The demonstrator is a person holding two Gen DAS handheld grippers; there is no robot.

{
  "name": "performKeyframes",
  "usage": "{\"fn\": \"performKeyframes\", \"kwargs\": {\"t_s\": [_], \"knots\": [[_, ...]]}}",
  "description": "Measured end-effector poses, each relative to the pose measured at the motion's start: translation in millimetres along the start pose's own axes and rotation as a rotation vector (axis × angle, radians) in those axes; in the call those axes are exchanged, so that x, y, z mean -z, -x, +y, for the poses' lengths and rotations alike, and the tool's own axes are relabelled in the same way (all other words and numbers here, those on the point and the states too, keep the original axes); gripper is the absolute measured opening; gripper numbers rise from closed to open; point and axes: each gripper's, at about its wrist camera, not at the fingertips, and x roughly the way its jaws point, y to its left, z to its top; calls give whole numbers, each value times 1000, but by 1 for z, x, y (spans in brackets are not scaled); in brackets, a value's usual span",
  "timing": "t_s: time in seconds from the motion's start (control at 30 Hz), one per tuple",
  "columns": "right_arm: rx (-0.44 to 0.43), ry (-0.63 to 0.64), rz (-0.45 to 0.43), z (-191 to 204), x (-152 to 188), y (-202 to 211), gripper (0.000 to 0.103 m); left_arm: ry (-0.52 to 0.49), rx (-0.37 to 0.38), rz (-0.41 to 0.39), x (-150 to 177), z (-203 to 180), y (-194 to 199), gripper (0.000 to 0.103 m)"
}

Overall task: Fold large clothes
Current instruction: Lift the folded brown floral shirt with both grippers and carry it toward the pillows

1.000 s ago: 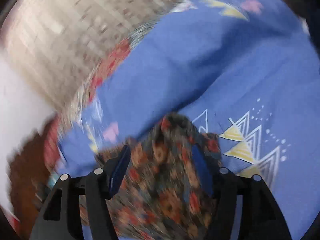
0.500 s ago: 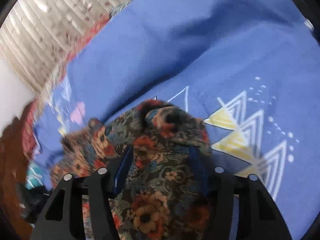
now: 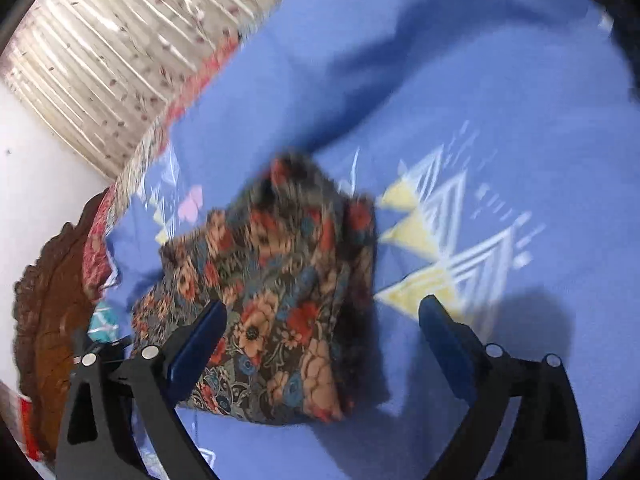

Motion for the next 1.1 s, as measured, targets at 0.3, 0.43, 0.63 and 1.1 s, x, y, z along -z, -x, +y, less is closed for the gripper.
{"fn": "performKeyframes", "kwargs": {"t_s": [0.3, 0.43, 0.63, 1.1], "knots": [[148, 207, 57, 61, 2, -62, 112, -62, -57, -54, -8, -46, -38, 97], [36, 157, 49, 69, 5, -53, 102, -89, 40, -59, 3, -57, -35, 80], [-81, 190, 49, 114, 13, -28, 50, -34, 116, -49, 5, -54, -21, 29], [-462, 572, -94, 423, 18, 25, 48, -119, 294, -468, -61, -38, 234, 27]]}}
